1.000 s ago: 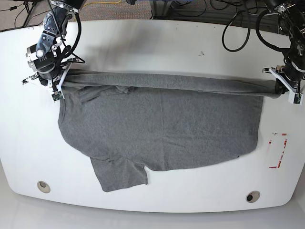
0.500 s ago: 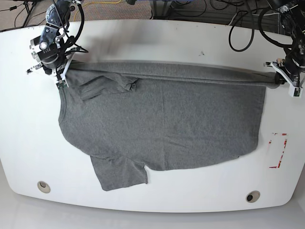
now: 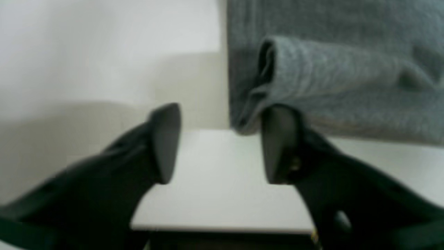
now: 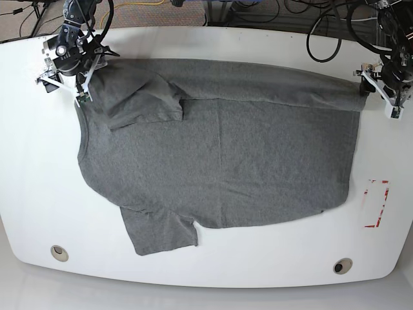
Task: Layout the t-shirt on the table in an organized manner, then fold the t-shirt properly
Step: 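Open both grippers and release the flattened shirt edge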
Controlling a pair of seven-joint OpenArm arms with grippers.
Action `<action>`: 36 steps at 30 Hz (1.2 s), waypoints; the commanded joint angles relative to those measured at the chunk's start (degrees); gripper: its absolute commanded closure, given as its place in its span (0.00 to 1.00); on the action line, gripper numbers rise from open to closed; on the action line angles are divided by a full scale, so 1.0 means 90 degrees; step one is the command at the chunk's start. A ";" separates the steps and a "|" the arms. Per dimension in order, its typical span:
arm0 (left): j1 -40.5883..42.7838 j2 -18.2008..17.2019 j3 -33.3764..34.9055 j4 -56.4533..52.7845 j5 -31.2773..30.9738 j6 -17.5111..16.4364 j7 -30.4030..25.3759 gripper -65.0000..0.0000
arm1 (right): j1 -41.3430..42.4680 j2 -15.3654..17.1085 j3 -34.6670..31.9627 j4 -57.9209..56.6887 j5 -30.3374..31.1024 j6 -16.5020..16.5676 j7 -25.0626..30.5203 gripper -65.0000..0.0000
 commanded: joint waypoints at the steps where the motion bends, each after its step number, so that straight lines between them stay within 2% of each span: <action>1: -0.0019 -0.0167 -0.0057 0.0143 -0.0037 0.0026 -0.0020 0.44 | 0.0024 0.0063 0.0065 0.0146 -0.0054 -0.0035 0.0023 0.19; 16: -0.0322 -0.0333 -0.0438 0.1364 -0.0076 0.0016 -0.0001 0.44 | 0.0346 0.0083 0.0260 0.0155 -0.0054 -0.0035 0.0023 0.19; 24: -0.0918 -0.0333 -0.0907 0.1393 -0.0067 -0.0414 -0.0001 0.44 | 0.0766 0.0054 0.0690 0.0136 -0.0035 -0.0035 0.0013 0.30; 30: -0.1211 -0.0342 -0.1132 0.1383 -0.0047 -0.0482 -0.0001 0.44 | 0.0737 0.0073 0.0827 0.0126 -0.0074 -0.0035 0.0013 0.30; 34: -0.1377 -0.0323 -0.1015 0.1364 -0.0018 -0.0472 -0.0001 0.44 | 0.0883 0.0054 0.1217 0.0116 -0.0025 -0.0035 0.0033 0.30; 36: -0.1406 -0.0293 -0.0780 0.1354 -0.0018 -0.0453 -0.0001 0.44 | 0.1147 -0.0083 0.1305 0.0106 -0.0015 -0.0035 0.0033 0.30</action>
